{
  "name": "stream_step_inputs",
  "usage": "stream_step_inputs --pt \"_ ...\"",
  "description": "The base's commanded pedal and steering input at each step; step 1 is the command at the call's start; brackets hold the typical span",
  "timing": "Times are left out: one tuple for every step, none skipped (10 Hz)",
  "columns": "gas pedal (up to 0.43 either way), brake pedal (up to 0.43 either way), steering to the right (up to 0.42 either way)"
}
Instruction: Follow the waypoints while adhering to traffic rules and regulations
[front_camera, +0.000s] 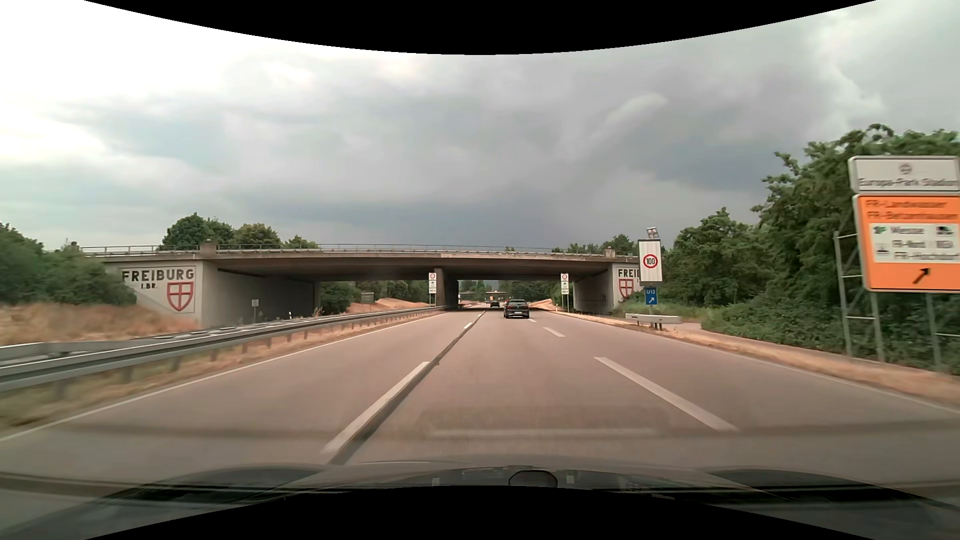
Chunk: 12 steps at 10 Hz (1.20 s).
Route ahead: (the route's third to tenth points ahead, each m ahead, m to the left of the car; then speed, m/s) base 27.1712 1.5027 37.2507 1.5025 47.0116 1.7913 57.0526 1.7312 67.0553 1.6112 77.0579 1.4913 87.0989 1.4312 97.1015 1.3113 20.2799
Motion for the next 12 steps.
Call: stream_step_inputs --pt "0.000 0.000 -0.001" --pt "0.000 0.000 -0.001" --pt "0.008 0.000 0.000" --pt "0.047 0.000 -0.001" --pt "0.047 0.000 0.000" --pt "0.059 0.000 0.000" --pt "0.067 0.000 -0.001" --pt "0.079 0.000 -0.001" --pt "0.079 0.000 -0.001" --pt "0.079 0.000 -0.001" --pt "0.079 0.000 0.000" --pt "0.079 0.000 -0.001"
